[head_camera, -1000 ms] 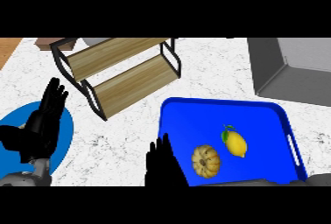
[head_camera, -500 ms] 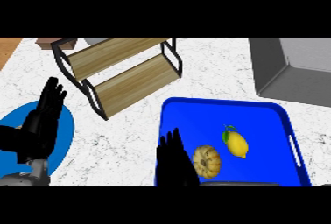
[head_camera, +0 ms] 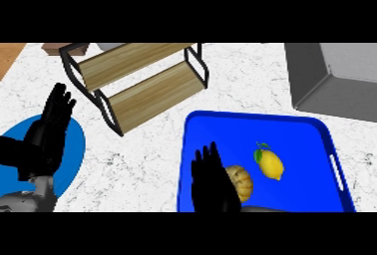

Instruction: Pick the squash from the tray and place it in the tiered shelf

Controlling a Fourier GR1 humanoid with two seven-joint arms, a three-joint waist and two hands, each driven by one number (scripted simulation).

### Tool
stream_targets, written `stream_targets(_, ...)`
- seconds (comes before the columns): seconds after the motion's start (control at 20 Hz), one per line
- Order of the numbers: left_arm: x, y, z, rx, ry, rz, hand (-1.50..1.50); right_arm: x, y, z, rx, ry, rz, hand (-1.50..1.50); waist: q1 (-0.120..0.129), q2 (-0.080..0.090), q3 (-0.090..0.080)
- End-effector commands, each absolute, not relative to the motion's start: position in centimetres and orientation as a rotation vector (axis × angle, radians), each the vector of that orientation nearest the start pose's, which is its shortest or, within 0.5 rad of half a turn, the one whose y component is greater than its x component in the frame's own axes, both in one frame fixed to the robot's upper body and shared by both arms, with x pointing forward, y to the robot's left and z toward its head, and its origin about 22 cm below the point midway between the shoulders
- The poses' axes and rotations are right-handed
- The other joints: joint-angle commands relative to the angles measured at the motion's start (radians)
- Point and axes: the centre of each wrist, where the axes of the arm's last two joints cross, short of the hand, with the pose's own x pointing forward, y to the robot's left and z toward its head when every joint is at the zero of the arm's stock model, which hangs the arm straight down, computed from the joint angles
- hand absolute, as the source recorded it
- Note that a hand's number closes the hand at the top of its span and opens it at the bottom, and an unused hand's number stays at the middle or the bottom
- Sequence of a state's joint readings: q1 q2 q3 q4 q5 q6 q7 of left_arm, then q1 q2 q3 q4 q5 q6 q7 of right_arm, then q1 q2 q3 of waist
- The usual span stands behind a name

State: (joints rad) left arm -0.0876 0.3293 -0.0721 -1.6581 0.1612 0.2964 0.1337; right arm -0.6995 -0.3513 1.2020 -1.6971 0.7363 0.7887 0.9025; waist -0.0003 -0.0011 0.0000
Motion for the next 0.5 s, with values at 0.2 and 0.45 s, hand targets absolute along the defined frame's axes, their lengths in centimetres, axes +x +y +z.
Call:
stream_targets(0.2,25.8,26.2,4.6,0.248,-1.608,0.033,0.00,20.5,-7.3,4.7,-1.123,-0.784,2.278,-1.50,0.003,0.002,0.000)
stream_targets(0.45,25.3,27.6,4.1,0.252,-1.606,0.044,0.00,21.1,-4.7,4.5,-1.102,-0.709,2.264,-1.50,0.005,0.001,0.000)
